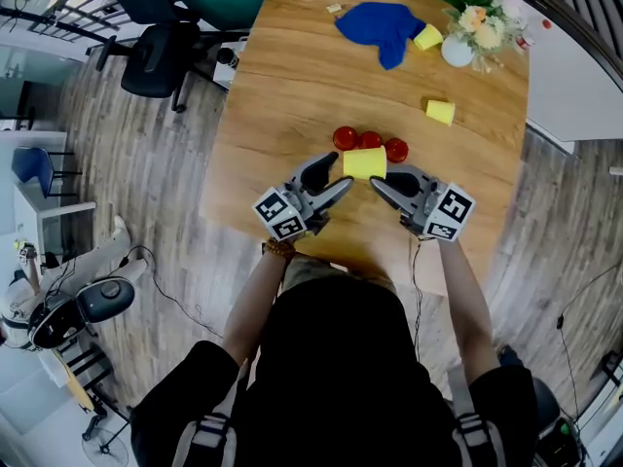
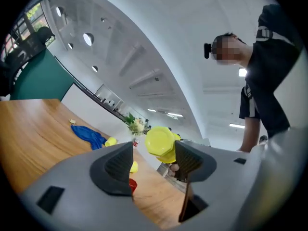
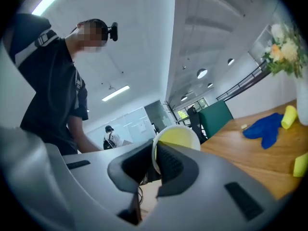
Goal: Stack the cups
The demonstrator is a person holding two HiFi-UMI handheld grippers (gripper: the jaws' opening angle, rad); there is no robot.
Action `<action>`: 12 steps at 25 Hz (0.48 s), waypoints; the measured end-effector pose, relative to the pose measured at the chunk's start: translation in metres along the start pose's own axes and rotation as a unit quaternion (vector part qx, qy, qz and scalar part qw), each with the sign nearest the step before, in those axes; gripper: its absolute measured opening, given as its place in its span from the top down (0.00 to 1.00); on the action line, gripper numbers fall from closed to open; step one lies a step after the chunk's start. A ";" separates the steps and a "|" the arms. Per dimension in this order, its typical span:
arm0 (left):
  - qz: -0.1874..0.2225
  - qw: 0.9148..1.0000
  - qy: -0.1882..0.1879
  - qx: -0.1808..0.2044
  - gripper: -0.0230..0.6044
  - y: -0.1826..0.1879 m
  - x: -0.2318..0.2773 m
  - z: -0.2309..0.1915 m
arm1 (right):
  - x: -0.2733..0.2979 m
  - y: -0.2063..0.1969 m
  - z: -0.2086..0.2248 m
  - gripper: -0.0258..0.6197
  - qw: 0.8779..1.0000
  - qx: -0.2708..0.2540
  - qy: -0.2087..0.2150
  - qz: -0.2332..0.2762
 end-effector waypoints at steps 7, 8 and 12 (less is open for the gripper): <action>0.040 0.996 -0.051 -0.062 0.52 -0.002 0.005 0.009 | -0.002 -0.005 -0.002 0.91 0.998 0.041 0.046 0.016; 0.040 0.995 -0.058 -0.064 0.52 -0.002 0.007 0.010 | -0.001 -0.007 -0.004 0.91 0.997 0.045 0.054 0.012; 0.031 0.996 -0.060 -0.057 0.53 -0.002 0.009 0.013 | 0.003 -0.016 -0.006 0.91 0.997 0.059 0.054 0.010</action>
Point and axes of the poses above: the fingertips, and each gripper's own axes: x forward along the fingers, z to its right, y out of its top, the point moved 8 cm from there along -x, backward along the fingers, and after that the axes turned 5 degrees about x, right-handed, at the moved point
